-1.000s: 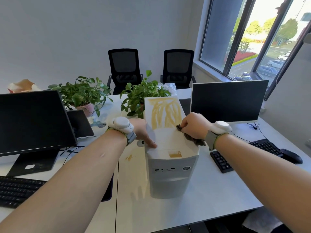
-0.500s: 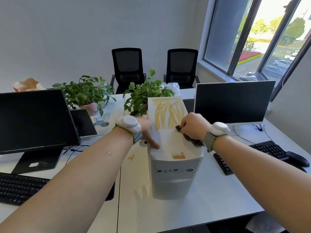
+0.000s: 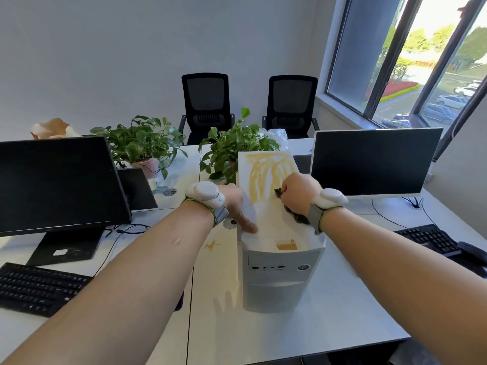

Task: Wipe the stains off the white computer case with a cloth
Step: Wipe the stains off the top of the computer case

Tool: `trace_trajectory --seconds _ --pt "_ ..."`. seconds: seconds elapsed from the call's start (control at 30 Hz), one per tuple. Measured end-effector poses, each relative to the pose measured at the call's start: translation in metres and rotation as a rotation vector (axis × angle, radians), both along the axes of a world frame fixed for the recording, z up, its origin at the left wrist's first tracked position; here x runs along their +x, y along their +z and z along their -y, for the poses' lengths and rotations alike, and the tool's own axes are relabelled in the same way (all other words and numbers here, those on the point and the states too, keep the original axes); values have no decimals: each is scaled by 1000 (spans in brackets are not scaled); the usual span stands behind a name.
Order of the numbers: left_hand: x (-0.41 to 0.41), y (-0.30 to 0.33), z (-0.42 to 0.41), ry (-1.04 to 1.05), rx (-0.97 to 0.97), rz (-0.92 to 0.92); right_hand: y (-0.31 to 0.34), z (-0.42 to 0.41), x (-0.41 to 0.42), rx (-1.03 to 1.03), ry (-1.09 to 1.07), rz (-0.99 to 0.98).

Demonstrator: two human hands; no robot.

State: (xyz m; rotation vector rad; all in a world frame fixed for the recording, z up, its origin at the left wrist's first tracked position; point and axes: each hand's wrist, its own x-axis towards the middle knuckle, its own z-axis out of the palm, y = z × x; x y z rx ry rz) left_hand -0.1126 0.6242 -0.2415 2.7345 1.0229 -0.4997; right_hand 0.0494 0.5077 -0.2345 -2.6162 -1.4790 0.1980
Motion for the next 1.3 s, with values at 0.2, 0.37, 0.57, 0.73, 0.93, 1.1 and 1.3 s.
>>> trace_trajectory --seconds 0.2,0.37,0.57,0.73,0.93,1.1,1.3 --pt "-4 0 2 3 -5 9 -5 9 -20 12 221 -126" --pt "-2 2 2 4 -13 11 -3 19 -7 -18 276 -209" --pt "-2 3 2 15 -47 19 -8 -10 1 8 -4 25" --pt "0 1 2 29 -39 -6 -9 10 -28 23 243 -66" --pt "-5 2 4 36 -79 53 13 24 -13 -17 289 -450" --pt "-7 2 3 38 -85 50 12 28 13 19 41 -709" --pt "-4 2 4 53 -88 26 4 31 15 134 3 58"
